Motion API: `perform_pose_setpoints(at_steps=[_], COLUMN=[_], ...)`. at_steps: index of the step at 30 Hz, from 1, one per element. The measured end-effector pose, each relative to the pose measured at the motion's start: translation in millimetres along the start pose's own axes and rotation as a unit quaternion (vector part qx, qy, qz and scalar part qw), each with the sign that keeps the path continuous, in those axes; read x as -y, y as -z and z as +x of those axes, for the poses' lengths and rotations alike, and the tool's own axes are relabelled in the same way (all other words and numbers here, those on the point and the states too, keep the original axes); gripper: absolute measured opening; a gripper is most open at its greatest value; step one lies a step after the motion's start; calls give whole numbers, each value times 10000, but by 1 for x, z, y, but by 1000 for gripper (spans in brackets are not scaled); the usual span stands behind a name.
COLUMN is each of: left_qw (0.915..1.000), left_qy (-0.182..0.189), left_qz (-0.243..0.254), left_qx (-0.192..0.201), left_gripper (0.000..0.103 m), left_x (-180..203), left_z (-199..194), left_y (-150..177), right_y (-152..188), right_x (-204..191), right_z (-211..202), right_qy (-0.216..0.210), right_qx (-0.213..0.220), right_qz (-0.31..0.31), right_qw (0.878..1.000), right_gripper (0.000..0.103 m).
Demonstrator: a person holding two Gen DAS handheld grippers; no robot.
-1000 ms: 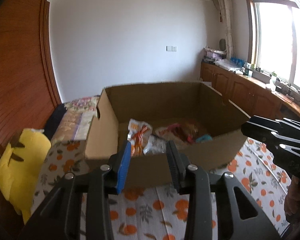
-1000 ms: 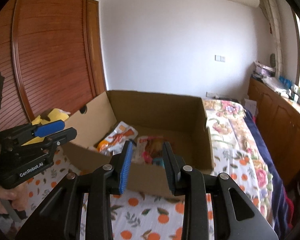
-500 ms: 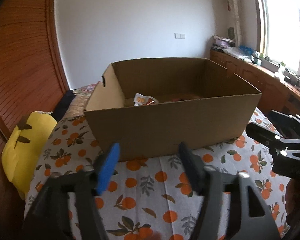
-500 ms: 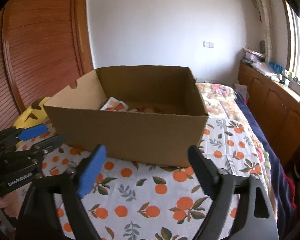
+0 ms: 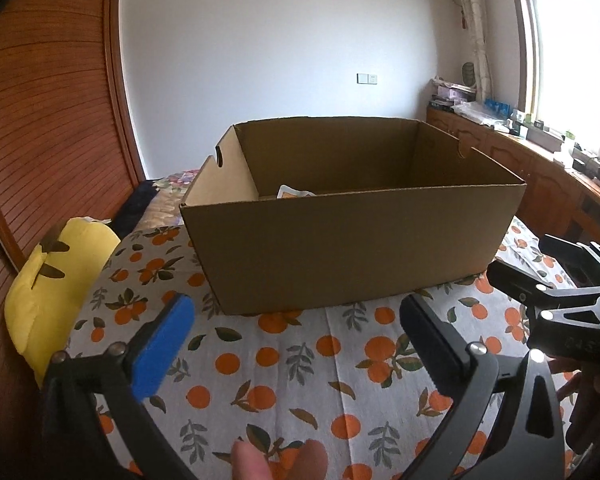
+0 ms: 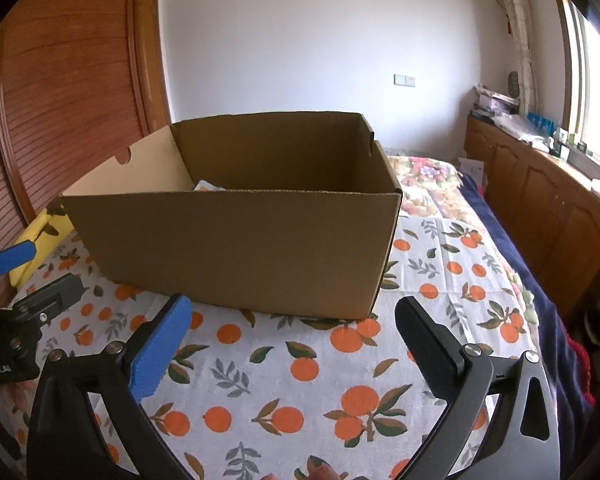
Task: Organize snacks
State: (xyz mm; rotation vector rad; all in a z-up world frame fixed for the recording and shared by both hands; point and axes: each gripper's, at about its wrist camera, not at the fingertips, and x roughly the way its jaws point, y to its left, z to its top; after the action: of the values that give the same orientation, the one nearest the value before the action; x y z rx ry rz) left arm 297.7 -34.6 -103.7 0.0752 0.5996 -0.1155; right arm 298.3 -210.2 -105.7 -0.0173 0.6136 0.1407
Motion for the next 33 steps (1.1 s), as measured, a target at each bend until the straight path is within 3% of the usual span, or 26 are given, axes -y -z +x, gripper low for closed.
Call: perform_pose_setpoints(at_steps=[9, 33], left_qw=[9997, 9969], left_qy=[-113, -57], left_qz=[-223, -150], left_qx=[61, 767], left_gripper=[103, 103], left_x=[-8, 3], left_z=[-38, -210], left_y=[1, 19], right_y=[-1, 16], right_x=[1, -16], right_z=[-33, -232], right_qy=[99, 174], right_qx=[109, 935], right_qz=[22, 137], right_qw=[9999, 9954], right_gripper=[103, 103])
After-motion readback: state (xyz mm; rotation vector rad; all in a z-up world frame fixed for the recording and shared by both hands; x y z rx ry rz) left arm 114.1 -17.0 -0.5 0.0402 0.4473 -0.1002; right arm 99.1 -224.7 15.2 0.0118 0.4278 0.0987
